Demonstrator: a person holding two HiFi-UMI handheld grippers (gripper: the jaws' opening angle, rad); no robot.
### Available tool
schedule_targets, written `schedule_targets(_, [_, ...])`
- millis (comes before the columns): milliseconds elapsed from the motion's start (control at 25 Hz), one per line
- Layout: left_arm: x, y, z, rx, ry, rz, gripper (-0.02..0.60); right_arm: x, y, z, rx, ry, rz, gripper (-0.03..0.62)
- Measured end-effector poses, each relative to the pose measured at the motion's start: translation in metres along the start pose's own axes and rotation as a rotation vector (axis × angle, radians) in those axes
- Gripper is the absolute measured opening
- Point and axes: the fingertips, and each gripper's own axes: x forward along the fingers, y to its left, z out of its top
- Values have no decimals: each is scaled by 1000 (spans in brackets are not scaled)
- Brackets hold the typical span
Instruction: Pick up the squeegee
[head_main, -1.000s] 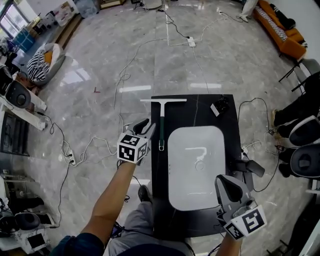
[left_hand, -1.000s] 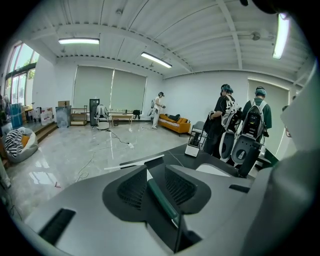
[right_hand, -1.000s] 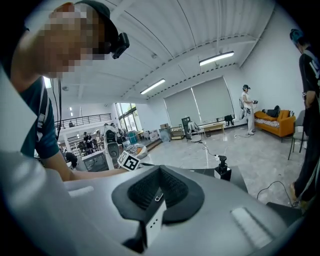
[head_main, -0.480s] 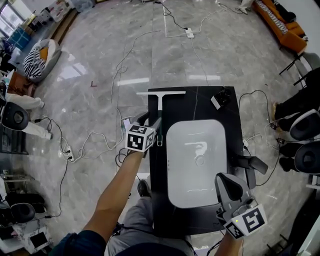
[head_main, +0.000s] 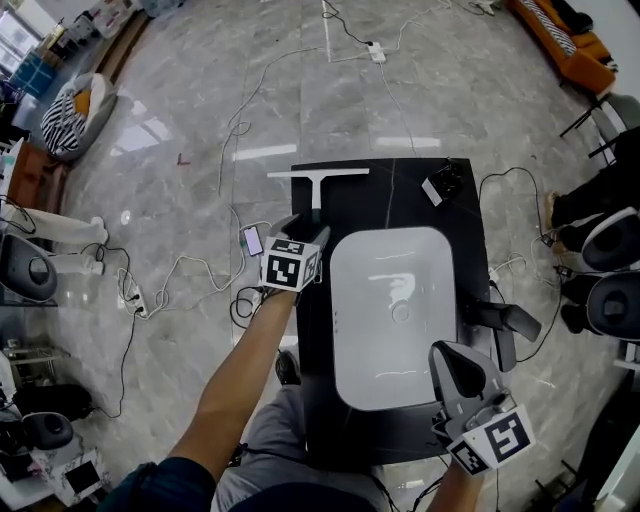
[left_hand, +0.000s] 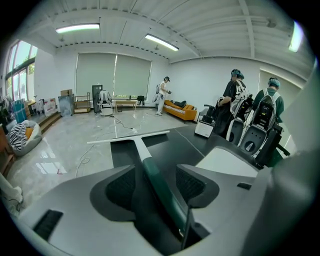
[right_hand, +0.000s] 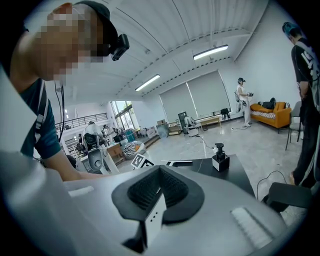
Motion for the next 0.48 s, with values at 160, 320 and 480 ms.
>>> schedule_targets(160, [8,-6,-5,14,23,14,239,-4,0,-1,3,-2,-4,9])
schedule_targets(320, [19,-8,-13,29,71,32,239,-7,0,-1,7,-3,-7,9])
schedule_targets(480, [25,-7,-22,39,88,46,238,-12,4,3,9,-8,-9,9])
